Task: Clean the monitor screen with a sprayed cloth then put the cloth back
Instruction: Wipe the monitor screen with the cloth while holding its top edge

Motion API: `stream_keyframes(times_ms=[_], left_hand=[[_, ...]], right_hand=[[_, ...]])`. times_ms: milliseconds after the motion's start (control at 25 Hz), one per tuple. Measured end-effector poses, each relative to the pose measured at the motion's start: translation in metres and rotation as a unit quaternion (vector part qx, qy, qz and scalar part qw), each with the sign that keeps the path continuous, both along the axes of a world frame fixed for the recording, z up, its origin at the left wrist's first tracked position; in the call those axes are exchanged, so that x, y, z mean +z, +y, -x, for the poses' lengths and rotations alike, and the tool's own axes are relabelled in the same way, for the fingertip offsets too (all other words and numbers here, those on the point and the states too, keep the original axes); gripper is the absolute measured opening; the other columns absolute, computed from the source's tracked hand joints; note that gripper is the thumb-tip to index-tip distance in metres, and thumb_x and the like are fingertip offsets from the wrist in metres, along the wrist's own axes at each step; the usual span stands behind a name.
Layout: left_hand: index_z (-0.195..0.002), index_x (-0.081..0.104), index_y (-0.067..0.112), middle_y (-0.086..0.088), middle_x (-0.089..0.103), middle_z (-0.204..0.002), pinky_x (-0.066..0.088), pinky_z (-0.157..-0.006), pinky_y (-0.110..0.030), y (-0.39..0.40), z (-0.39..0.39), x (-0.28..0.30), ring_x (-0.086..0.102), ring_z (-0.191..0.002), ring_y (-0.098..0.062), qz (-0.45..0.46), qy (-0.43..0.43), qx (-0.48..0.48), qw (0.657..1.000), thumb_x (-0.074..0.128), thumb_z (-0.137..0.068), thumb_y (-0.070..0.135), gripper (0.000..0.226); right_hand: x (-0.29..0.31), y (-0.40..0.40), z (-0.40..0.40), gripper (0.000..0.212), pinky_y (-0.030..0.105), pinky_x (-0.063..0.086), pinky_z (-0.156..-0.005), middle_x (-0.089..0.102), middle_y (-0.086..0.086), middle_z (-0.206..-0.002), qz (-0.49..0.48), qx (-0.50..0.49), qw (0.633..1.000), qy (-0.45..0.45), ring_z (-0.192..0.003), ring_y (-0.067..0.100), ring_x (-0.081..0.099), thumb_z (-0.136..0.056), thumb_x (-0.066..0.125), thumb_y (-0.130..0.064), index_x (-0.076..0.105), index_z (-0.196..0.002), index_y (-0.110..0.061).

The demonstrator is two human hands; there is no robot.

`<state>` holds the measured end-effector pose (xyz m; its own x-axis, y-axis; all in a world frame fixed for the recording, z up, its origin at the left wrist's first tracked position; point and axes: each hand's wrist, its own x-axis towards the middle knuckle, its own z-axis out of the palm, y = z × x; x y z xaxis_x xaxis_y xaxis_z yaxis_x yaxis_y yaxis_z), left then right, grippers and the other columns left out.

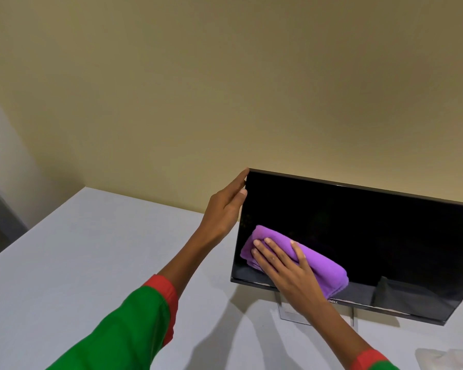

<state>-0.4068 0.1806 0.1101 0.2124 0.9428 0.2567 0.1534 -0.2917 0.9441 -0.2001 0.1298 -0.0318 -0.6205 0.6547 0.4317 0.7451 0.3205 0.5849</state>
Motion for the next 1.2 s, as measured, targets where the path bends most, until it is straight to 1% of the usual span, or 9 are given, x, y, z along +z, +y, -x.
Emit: stream_keyframes(times_ms=[120,280,400,560,680,800,960,1080,1200], left_hand=[[-0.139,0.038,0.026,0.002,0.055,-0.109,0.033,-0.091,-0.005,0.001,0.001,0.002,0.048,-0.103,-0.005,-0.024,0.058,0.023,0.998,0.037,-0.097,0.010,0.045],[-0.138,0.039,0.024,-0.001,0.050,-0.139,0.034,-0.107,-0.022,0.001,-0.005,0.009,0.045,-0.126,-0.007,-0.029,0.033,0.049,0.998,0.038,-0.096,0.008,0.046],[-0.137,0.041,0.025,-0.006,0.055,-0.135,0.036,-0.098,-0.013,-0.003,-0.009,0.013,0.054,-0.117,-0.013,-0.078,0.087,0.069,0.991,0.036,-0.094,0.003,0.049],[-0.138,0.039,0.020,-0.001,0.040,-0.147,0.031,-0.109,-0.027,0.000,-0.007,0.017,0.041,-0.132,-0.018,-0.162,0.229,0.073,0.957,0.035,-0.089,-0.004,0.055],[-0.141,0.033,0.019,0.000,0.032,-0.151,0.030,-0.112,-0.033,0.001,-0.012,0.019,0.033,-0.138,-0.017,-0.172,0.305,0.070,0.934,0.036,-0.087,-0.004,0.058],[-0.144,0.024,0.015,-0.003,0.022,-0.155,0.022,-0.114,-0.031,0.000,-0.020,0.017,0.019,-0.143,-0.018,-0.182,0.374,0.075,0.906,0.034,-0.091,0.003,0.055],[-0.143,0.022,0.005,-0.013,0.023,-0.154,0.003,-0.116,-0.029,-0.004,-0.031,0.016,0.016,-0.143,-0.025,-0.209,0.402,0.101,0.886,0.029,-0.096,0.010,0.048],[-0.142,0.024,0.003,-0.015,0.025,-0.153,-0.001,-0.114,-0.028,-0.007,-0.039,0.018,0.015,-0.144,-0.026,-0.225,0.407,0.098,0.880,0.027,-0.098,0.015,0.045],[-0.143,0.025,0.008,-0.010,0.025,-0.153,0.004,-0.110,-0.024,-0.008,-0.053,0.022,0.014,-0.143,-0.020,-0.248,0.398,0.057,0.881,0.028,-0.099,0.017,0.045]], right_hand=[[0.033,0.016,0.013,0.052,0.051,0.027,-0.111,0.026,0.002,-0.157,-0.031,-0.006,0.995,0.094,-0.144,0.021,0.025,-0.098,0.031,-0.008,0.026,-0.149,-0.015],[0.058,0.022,-0.002,0.051,0.049,0.027,-0.109,0.029,0.002,-0.156,-0.067,-0.057,0.977,0.196,-0.145,0.020,0.025,-0.100,0.022,-0.004,0.028,-0.148,-0.017],[0.037,0.009,-0.018,0.054,0.051,0.026,-0.108,0.032,0.004,-0.155,-0.078,-0.077,0.976,0.189,-0.146,0.023,0.023,-0.097,0.023,0.000,0.029,-0.148,-0.017],[0.009,-0.002,-0.013,0.052,0.052,0.028,-0.108,0.030,0.002,-0.155,-0.054,-0.045,0.992,0.109,-0.147,0.022,0.018,-0.098,0.033,-0.005,0.028,-0.148,-0.016],[0.023,0.014,0.005,0.048,0.050,0.026,-0.110,0.030,0.001,-0.156,-0.056,-0.023,0.994,0.094,-0.145,0.021,0.022,-0.098,0.037,-0.011,0.033,-0.146,-0.016],[0.062,0.035,0.020,0.045,0.049,0.027,-0.111,0.029,0.000,-0.156,-0.071,-0.017,0.987,0.141,-0.144,0.019,0.025,-0.099,0.032,-0.012,0.037,-0.144,-0.017],[0.096,0.036,-0.001,0.055,0.049,0.026,-0.109,0.023,0.000,-0.158,-0.108,-0.084,0.960,0.245,-0.145,0.017,0.023,-0.097,0.025,-0.004,0.025,-0.149,-0.020],[0.086,0.021,-0.041,0.072,0.051,0.030,-0.102,0.017,0.003,-0.159,-0.131,-0.211,0.907,0.341,-0.147,0.021,0.017,-0.086,0.044,0.000,0.018,-0.151,-0.018],[0.059,-0.002,-0.056,0.086,0.058,0.035,-0.100,0.020,0.011,-0.158,-0.094,-0.313,0.858,0.397,-0.146,0.030,0.017,-0.078,0.061,0.001,0.016,-0.151,-0.011]])
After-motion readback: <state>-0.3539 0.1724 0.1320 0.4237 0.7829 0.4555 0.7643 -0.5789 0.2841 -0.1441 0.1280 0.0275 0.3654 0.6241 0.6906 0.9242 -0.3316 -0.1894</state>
